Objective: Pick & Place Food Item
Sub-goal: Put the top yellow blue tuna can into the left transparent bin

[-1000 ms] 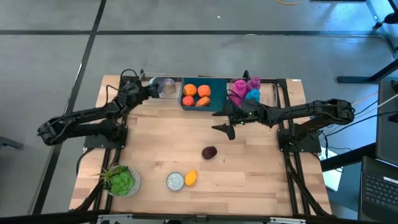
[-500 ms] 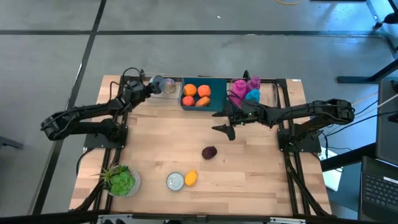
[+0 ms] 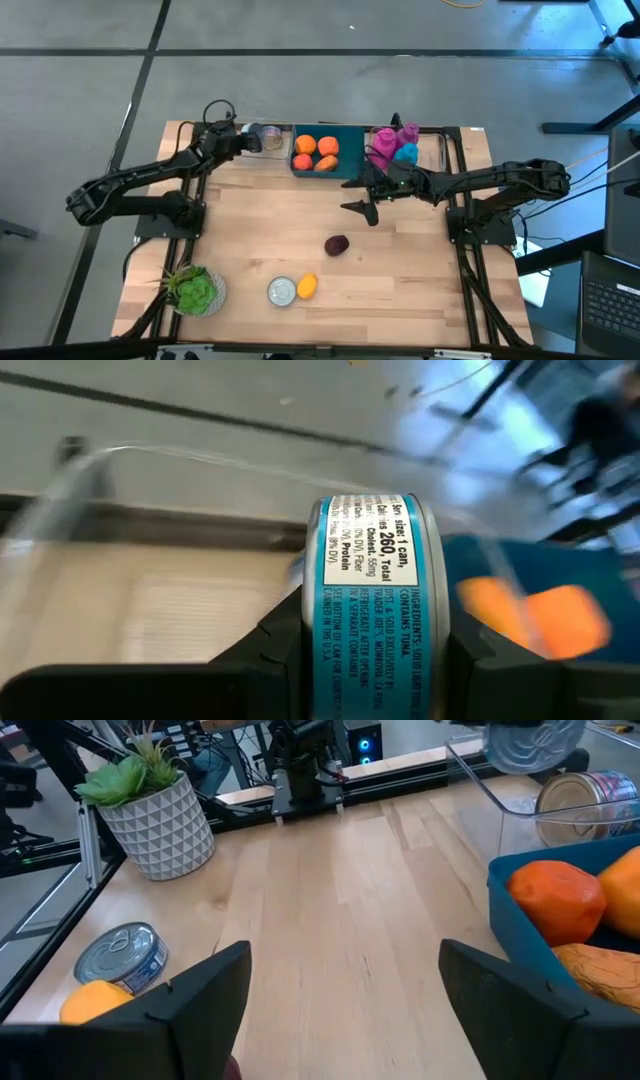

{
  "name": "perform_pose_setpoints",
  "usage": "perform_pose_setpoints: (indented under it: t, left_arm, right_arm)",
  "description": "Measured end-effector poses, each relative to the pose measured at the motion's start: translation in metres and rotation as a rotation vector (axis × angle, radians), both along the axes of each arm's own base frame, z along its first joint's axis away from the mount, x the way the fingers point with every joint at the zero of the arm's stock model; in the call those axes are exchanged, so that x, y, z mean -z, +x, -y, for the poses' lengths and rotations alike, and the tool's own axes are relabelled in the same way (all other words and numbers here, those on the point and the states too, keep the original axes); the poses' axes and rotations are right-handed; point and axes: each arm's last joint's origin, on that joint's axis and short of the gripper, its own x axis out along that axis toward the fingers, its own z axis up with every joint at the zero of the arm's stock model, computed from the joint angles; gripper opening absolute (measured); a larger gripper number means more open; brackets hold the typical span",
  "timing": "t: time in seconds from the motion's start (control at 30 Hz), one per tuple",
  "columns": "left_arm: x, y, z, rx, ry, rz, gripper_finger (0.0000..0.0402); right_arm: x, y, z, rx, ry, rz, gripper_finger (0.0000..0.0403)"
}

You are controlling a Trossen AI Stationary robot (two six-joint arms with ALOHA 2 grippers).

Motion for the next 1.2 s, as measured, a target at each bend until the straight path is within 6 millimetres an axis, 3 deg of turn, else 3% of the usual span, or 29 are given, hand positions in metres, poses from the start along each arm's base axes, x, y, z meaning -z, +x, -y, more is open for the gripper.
perform_pose_setpoints:
  t: [0.37, 0.73, 1.2]
  left_arm:
    - [-0.024, -0.001, -0.004, -0.081, -0.070, -0.260, 0.0116]
    - [-0.002, 0.032, -0.037, -0.024, -0.193, -0.391, 0.0116]
    - [0.001, 0.052, -0.058, -0.011, -0.297, -0.504, 0.0124]
  right_arm:
    - [0.000, 0.000, 0.000, -0.004, -0.010, -0.003, 0.0322]
    - [0.000, 0.000, 0.000, -0.003, -0.011, -0.004, 0.0322]
    - [0.002, -0.001, 0.000, -0.006, -0.019, -0.022, 0.0322]
